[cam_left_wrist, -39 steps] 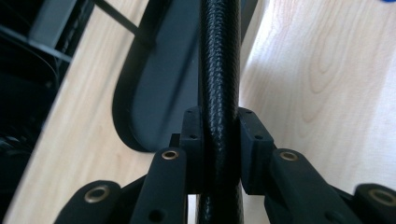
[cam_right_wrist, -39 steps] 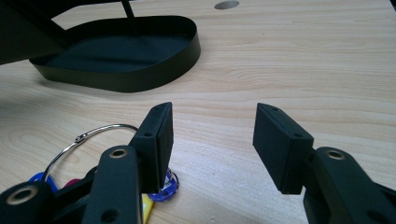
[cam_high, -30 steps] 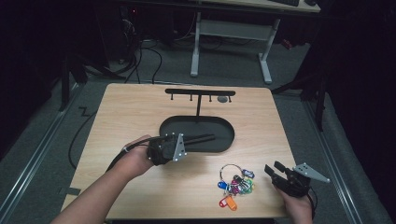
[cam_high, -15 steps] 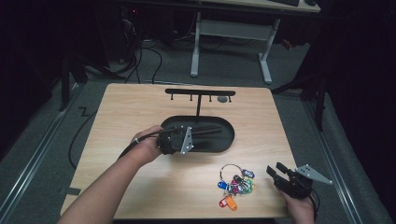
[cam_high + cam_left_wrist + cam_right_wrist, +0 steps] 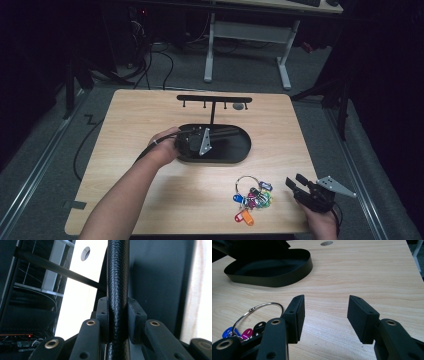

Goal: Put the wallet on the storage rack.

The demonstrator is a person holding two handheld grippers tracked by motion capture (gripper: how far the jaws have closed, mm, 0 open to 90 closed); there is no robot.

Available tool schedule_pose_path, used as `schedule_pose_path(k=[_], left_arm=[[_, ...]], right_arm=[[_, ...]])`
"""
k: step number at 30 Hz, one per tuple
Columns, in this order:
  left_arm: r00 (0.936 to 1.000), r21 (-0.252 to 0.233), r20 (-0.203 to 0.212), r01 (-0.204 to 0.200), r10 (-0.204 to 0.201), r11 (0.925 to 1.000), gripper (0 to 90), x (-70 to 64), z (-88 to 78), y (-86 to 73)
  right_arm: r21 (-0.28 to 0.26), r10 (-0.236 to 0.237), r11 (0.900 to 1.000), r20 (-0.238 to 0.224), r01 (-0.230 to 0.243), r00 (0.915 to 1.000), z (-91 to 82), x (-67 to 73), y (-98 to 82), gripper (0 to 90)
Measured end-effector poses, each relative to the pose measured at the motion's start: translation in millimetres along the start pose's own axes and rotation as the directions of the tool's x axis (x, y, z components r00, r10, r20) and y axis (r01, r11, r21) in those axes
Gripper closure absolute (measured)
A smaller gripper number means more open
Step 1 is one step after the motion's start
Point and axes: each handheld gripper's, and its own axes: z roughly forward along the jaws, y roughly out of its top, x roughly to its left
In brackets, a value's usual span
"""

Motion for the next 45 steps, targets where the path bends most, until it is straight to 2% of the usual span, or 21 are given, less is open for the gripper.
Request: schedule_pose_path(k=[6, 7, 11, 17, 20, 25, 30, 31, 32, 34, 35, 36, 39, 43, 45], left_arm=[[0.9997, -0.004, 0.009, -0.022, 0.022, 0.9997, 74.8, 2.0, 9.3, 0.9], [0.9990, 0.008, 0.009, -0.043, 0.043, 0.9991, 74.8, 2.6, 13.4, 1.8], [0.9997, 0.022, 0.014, -0.020, 0.019, 0.9996, 74.8, 3.2, 21.9, -0.3], [0.9988, 0.034, 0.010, -0.049, 0.048, 0.9982, 74.5, -2.7, 28.4, -1.6], [0.9970, 0.047, -0.006, -0.077, 0.077, 0.9960, 74.1, -5.4, 31.1, -1.9], [0.9971, 0.071, 0.003, -0.076, 0.076, 0.9946, 73.6, -7.8, 36.0, -3.8], [0.9986, 0.093, 0.037, -0.041, 0.038, 0.9949, 70.8, -6.1, 38.7, -5.6], [0.9990, 0.103, 0.044, -0.009, 0.004, 0.9947, 68.8, -6.3, 39.6, -4.6], [0.9988, 0.116, 0.047, 0.006, -0.012, 0.9932, 66.3, -6.7, 40.6, -3.9], [0.9979, 0.126, 0.059, 0.016, -0.024, 0.9919, 59.7, -7.7, 42.3, -4.0], [0.9941, 0.138, 0.092, 0.043, -0.056, 0.9895, 57.9, -10.0, 45.3, -5.2], [0.9941, 0.138, 0.092, 0.043, -0.056, 0.9895, 56.9, -10.0, 45.3, -5.2], [0.9877, 0.154, 0.122, 0.078, -0.098, 0.9849, 55.1, -14.7, 48.5, -9.7], [0.9825, 0.159, 0.137, 0.104, -0.126, 0.9818, 52.6, -16.1, 48.1, -10.8], [0.9822, 0.161, 0.138, 0.104, -0.127, 0.9815, 52.2, -16.2, 47.2, -10.8]], right_arm=[[-0.001, 0.005, 1.000, -0.002, -0.005, 1.0000, -0.9, 0.3, -0.3, 48.4], [0.000, 0.008, 1.000, -0.003, -0.008, 1.0000, -1.0, 0.3, -0.4, 48.4], [-0.002, 0.006, 1.000, -0.003, -0.006, 1.0000, -1.4, -1.0, -0.8, 48.8], [0.001, 0.009, 1.000, -0.002, -0.009, 1.0000, -0.9, -1.4, -1.5, 48.9], [0.005, 0.009, 1.000, -0.004, -0.009, 1.0000, 0.0, -0.6, -2.2, 48.8], [0.005, 0.012, 1.000, -0.003, -0.012, 0.9999, -0.9, 0.5, -2.5, 48.8], [0.007, 0.017, 1.000, -0.003, -0.017, 0.9999, -0.9, -0.8, -3.1, 48.9], [0.010, 0.015, 1.000, -0.001, -0.015, 0.9999, -0.7, -0.3, -3.0, 48.9], [0.009, 0.014, 1.000, -0.001, -0.014, 0.9999, -0.7, -0.1, -2.9, 48.9], [0.010, 0.015, 1.000, -0.001, -0.015, 0.9999, -0.9, 0.2, -2.9, 48.8], [0.010, 0.010, 1.000, 0.000, -0.010, 1.0000, -0.8, 0.3, -2.9, 48.8], [0.010, 0.010, 1.000, 0.000, -0.010, 1.0000, -0.8, 0.3, -2.9, 48.8], [0.010, 0.007, 1.000, 0.001, -0.007, 1.0000, -0.1, -0.4, -2.5, 48.8], [0.010, 0.006, 1.000, 0.001, -0.006, 1.0000, -0.6, 0.0, -2.3, 48.8], [0.010, 0.007, 1.000, 0.000, -0.007, 1.0000, -0.7, 0.0, -2.2, 48.8]])
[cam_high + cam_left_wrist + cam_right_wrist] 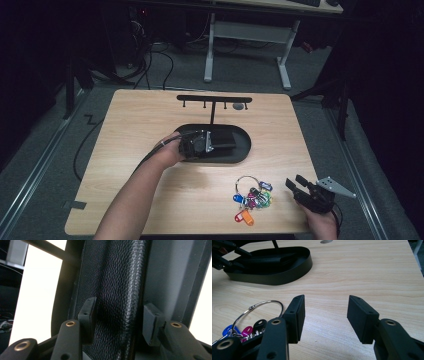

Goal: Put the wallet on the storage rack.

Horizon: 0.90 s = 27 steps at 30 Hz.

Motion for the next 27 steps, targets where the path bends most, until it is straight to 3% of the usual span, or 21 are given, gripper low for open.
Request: schedule_pose_path(k=[7, 8, 12, 14, 15, 17, 20, 21, 23, 24, 25, 26, 27], left_arm=[[0.9989, -0.033, 0.011, 0.046, -0.045, 0.9984, 54.9, -4.0, -10.3, -5.7], [0.9963, -0.066, 0.015, 0.086, -0.085, 0.9941, 54.7, -3.0, -17.2, -7.5], [0.9934, -0.074, 0.016, 0.114, -0.113, 0.9907, 55.0, -1.5, -24.9, -10.7], [0.9830, -0.101, 0.028, 0.183, -0.181, 0.9779, 58.0, -1.1, -32.7, -16.2], [0.9830, -0.101, 0.028, 0.183, -0.181, 0.9779, 58.0, -1.1, -32.7, -16.2], [0.9718, -0.118, 0.049, 0.235, -0.231, 0.9648, 57.5, -1.9, -37.1, -20.8], [0.9424, -0.157, 0.079, 0.334, -0.325, 0.9294, 56.7, -8.8, -45.7, -32.3], [0.9424, -0.157, 0.079, 0.334, -0.325, 0.9294, 56.3, -8.8, -45.7, -32.3], [0.9281, -0.171, 0.090, 0.372, -0.361, 0.9125, 56.0, -13.8, -50.3, -39.4], [0.9086, -0.189, 0.109, 0.417, -0.403, 0.8891, 56.1, -19.3, -53.9, -47.5], [0.9086, -0.189, 0.109, 0.417, -0.403, 0.8891, 55.9, -19.3, -53.9, -47.5], [0.8863, -0.194, 0.114, 0.463, -0.449, 0.8649, 55.7, -28.8, -58.1, -58.4], [0.8863, -0.194, 0.114, 0.463, -0.449, 0.8649, 55.3, -28.8, -58.1, -58.4]], right_arm=[[-0.002, -0.008, 1.000, -0.002, 0.008, 1.0000, -0.3, 1.3, 0.3, 48.8], [-0.004, -0.013, 1.000, -0.003, 0.013, 0.9999, -0.3, 1.7, 0.4, 48.8], [0.000, -0.019, 1.000, -0.006, 0.019, 0.9998, 0.4, 2.4, 0.9, 48.7], [0.001, -0.022, 1.000, -0.009, 0.022, 0.9997, 0.9, 2.8, 1.4, 48.7], [0.001, -0.022, 1.000, -0.009, 0.022, 0.9997, 0.9, 2.8, 1.4, 48.7], [-0.001, -0.035, 0.999, -0.012, 0.035, 0.9993, 1.5, 2.5, 1.6, 48.7], [0.006, -0.029, 1.000, -0.013, 0.029, 0.9995, 1.8, 3.7, 1.4, 48.7], [0.006, -0.029, 1.000, -0.013, 0.029, 0.9995, 1.8, 3.7, 1.4, 48.7], [0.009, -0.032, 0.999, -0.014, 0.032, 0.9994, 2.2, 4.8, 1.1, 48.7], [0.010, -0.036, 0.999, -0.015, 0.036, 0.9992, 2.6, 4.9, 1.0, 48.7], [0.012, -0.036, 0.999, -0.014, 0.036, 0.9993, 2.9, 5.3, 0.9, 48.7], [0.014, -0.037, 0.999, -0.015, 0.037, 0.9992, 3.2, 5.5, 0.9, 48.7], [0.014, -0.037, 0.999, -0.015, 0.037, 0.9992, 3.2, 5.5, 0.9, 48.7]])
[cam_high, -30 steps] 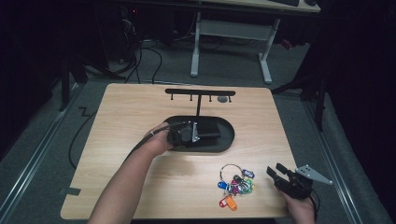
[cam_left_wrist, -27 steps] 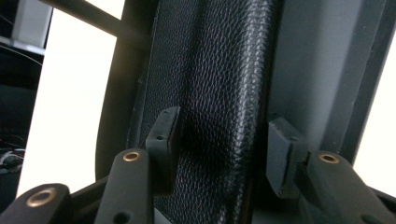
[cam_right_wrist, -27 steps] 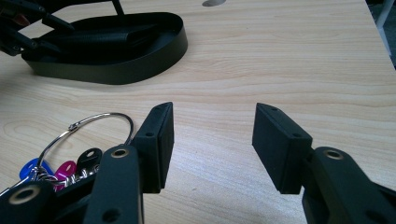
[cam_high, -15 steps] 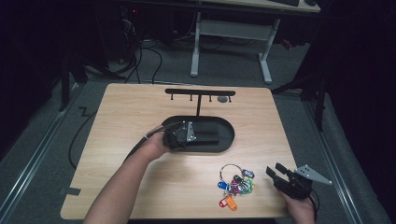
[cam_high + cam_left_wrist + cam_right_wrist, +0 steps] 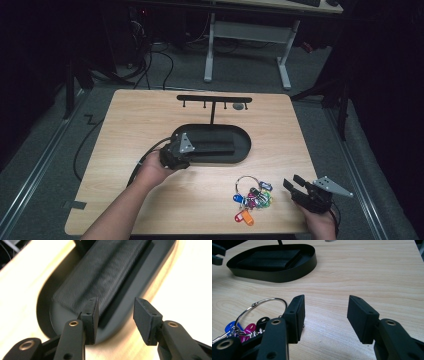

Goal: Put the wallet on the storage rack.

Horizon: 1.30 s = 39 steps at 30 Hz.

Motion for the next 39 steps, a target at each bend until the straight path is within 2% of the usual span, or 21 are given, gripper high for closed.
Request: schedule_pose_path(k=[3, 4, 6, 8, 11, 15, 17, 18, 19, 21, 24, 25, 28, 31, 33, 34, 39], left_arm=[[0.9979, -0.030, 0.007, 0.064, -0.064, 0.9975, 55.2, -5.3, -6.9, -13.6], [0.9954, -0.049, 0.015, 0.095, -0.095, 0.9943, 55.2, -7.9, -10.4, -19.8], [0.9916, -0.062, 0.024, 0.129, -0.127, 0.9898, 54.5, -12.6, -15.4, -28.2], [0.9878, -0.065, 0.035, 0.154, -0.152, 0.9860, 53.4, -19.3, -19.4, -38.1], [0.9851, -0.055, 0.027, 0.171, -0.170, 0.9837, 49.7, -28.9, -26.4, -52.3], [0.9800, -0.098, 0.030, 0.199, -0.197, 0.9751, 46.5, -36.8, -43.9, -72.6], [0.9775, -0.156, 0.048, 0.210, -0.205, 0.9652, 41.6, -39.1, -54.1, -89.4], [0.9753, -0.171, 0.048, 0.221, -0.216, 0.9602, 39.1, -39.3, -57.6, -96.8], [0.9737, -0.172, 0.048, 0.228, -0.223, 0.9583, 38.0, -38.4, -59.8, -100.6], [0.9700, -0.178, 0.036, 0.243, -0.240, 0.9535, 34.2, -33.4, -66.6, -104.0], [0.9571, -0.226, 0.038, 0.288, -0.287, 0.9306, 33.5, -25.6, -73.3, -106.4], [0.9561, -0.227, 0.040, 0.292, -0.290, 0.9291, 32.8, -24.8, -73.7, -106.8], [0.9596, -0.216, 0.035, 0.280, -0.279, 0.9354, 31.5, -24.9, -71.3, -108.6], [0.9588, -0.210, 0.035, 0.283, -0.282, 0.9359, 30.9, -25.0, -69.4, -109.3], [0.9651, -0.203, 0.017, 0.259, -0.261, 0.9443, 30.9, -26.3, -68.2, -108.0], [0.9689, -0.198, 0.008, 0.244, -0.247, 0.9494, 30.9, -27.4, -67.4, -107.0], [0.9803, -0.199, -0.006, 0.192, -0.197, 0.9611, 29.3, -31.3, -65.1, -101.6]], right_arm=[[0.004, -0.008, 1.000, 0.001, 0.008, 1.0000, 0.7, 0.9, -0.2, 49.1], [0.004, -0.011, 1.000, -0.001, 0.011, 0.9999, 0.8, 1.1, -0.2, 49.1], [0.007, -0.010, 1.000, -0.003, 0.010, 0.9999, 1.1, 1.8, -0.3, 49.2], [0.014, -0.010, 1.000, -0.003, 0.010, 1.0000, 2.3, 2.4, -0.8, 49.4], [0.025, -0.010, 1.000, -0.003, 0.010, 1.0000, 3.9, 3.7, -0.9, 49.9], [0.035, -0.016, 0.999, 0.000, 0.016, 0.9999, 4.9, 5.4, -1.0, 51.6], [0.039, -0.020, 0.999, 0.001, 0.020, 0.9998, 4.9, 6.1, -1.0, 53.0], [0.039, -0.025, 0.999, 0.001, 0.025, 0.9997, 4.8, 6.3, -1.0, 53.9], [0.042, -0.028, 0.999, 0.005, 0.028, 0.9996, 4.8, 6.8, -0.8, 55.1], [0.047, -0.039, 0.998, 0.007, 0.039, 0.9992, 5.5, 8.3, 0.3, 56.2], [0.057, -0.042, 0.998, 0.010, 0.041, 0.9991, 9.2, 10.9, 2.0, 56.4], [0.063, -0.048, 0.997, 0.008, 0.047, 0.9988, 11.8, 12.9, 2.8, 56.4], [0.084, -0.084, 0.993, 0.015, 0.083, 0.9963, 18.3, 21.5, 4.4, 56.0], [0.121, -0.132, 0.984, 0.029, 0.128, 0.9908, 25.4, 31.1, 5.2, 53.7], [0.166, -0.203, 0.967, 0.035, 0.194, 0.9786, 31.4, 40.3, 8.1, 51.6], [0.178, -0.219, 0.961, 0.032, 0.210, 0.9752, 33.3, 42.5, 9.0, 51.0], [0.254, -0.262, 0.935, 0.021, 0.248, 0.9648, 41.3, 53.3, 15.2, 49.4]])
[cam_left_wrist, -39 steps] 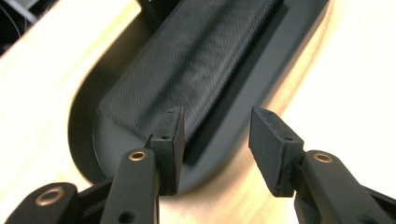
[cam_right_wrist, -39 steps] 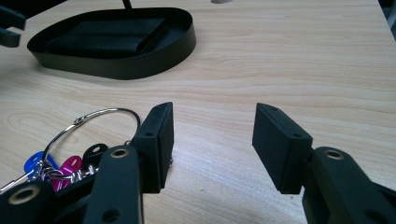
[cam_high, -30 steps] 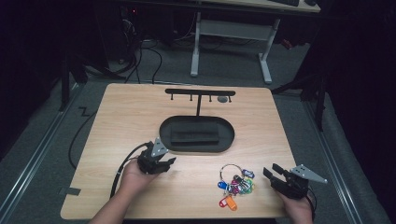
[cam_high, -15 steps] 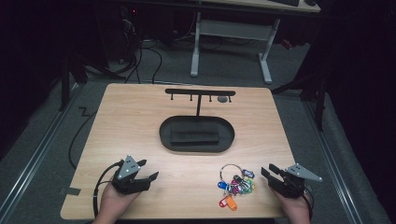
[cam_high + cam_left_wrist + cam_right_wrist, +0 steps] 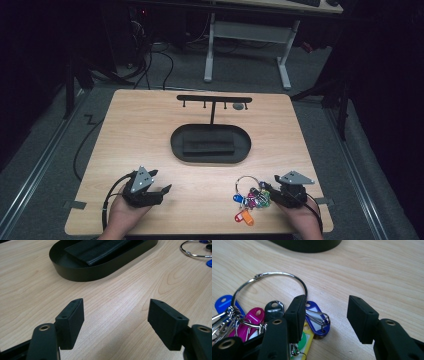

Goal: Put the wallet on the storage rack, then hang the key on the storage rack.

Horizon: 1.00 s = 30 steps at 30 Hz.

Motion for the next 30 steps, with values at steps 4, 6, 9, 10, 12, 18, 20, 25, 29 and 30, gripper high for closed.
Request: schedule_pose_path(k=[4, 6, 9, 10, 12, 18, 20, 25, 29, 30], left_arm=[[0.9999, 0.003, 0.011, -0.012, 0.012, 0.9999, 27.7, 0.4, 2.1, -0.2], [0.9999, -0.001, 0.010, -0.011, 0.011, 0.9999, 27.2, 1.5, 2.0, 0.4], [0.9999, -0.015, 0.007, 0.010, -0.010, 0.9998, 27.0, 4.7, 1.0, -0.4], [0.9998, -0.015, 0.010, 0.018, -0.017, 0.9997, 26.9, 6.1, 0.9, -1.3], [0.9990, -0.012, 0.022, 0.039, -0.039, 0.9992, 26.9, 8.6, 1.6, -3.2], [0.9991, -0.003, 0.021, 0.036, -0.036, 0.9993, 26.5, 7.8, 1.0, -3.7], [0.9996, 0.003, 0.019, 0.023, -0.023, 0.9997, 26.5, 6.1, 1.2, -3.8], [0.9985, -0.010, 0.038, 0.039, -0.039, 0.9992, 26.4, 4.6, 2.0, -2.7], [0.9988, -0.001, 0.041, 0.028, -0.028, 0.9996, 26.3, 3.2, 3.6, -1.7], [0.9987, 0.002, 0.044, 0.026, -0.026, 0.9997, 26.3, 3.3, 3.4, -1.6]], right_arm=[[0.067, -0.035, 0.997, 0.023, 0.033, 0.9991, 1.1, 2.5, 7.3, 48.6], [0.088, -0.046, 0.995, 0.018, 0.044, 0.9988, 0.6, 2.0, 11.9, 47.8], [0.107, -0.036, 0.994, 0.010, 0.035, 0.9993, -2.2, 0.1, 20.2, 47.3], [0.113, -0.026, 0.993, -0.001, 0.026, 0.9997, -2.8, -1.2, 22.7, 47.1], [0.130, -0.001, 0.991, -0.011, 0.002, 0.9999, -3.9, -3.1, 27.3, 47.0], [0.217, -0.031, 0.975, -0.047, 0.041, 0.9984, -4.9, 0.3, 41.9, 46.1], [0.243, -0.039, 0.969, -0.058, 0.052, 0.9976, -5.1, 2.8, 47.5, 45.8], [0.331, -0.056, 0.940, -0.101, 0.086, 0.9934, -4.1, 12.3, 60.2, 44.4], [0.384, -0.114, 0.910, -0.135, 0.158, 0.9842, -2.6, 24.0, 68.9, 44.0], [0.394, -0.132, 0.902, -0.143, 0.179, 0.9809, -2.5, 27.3, 70.8, 44.1]])
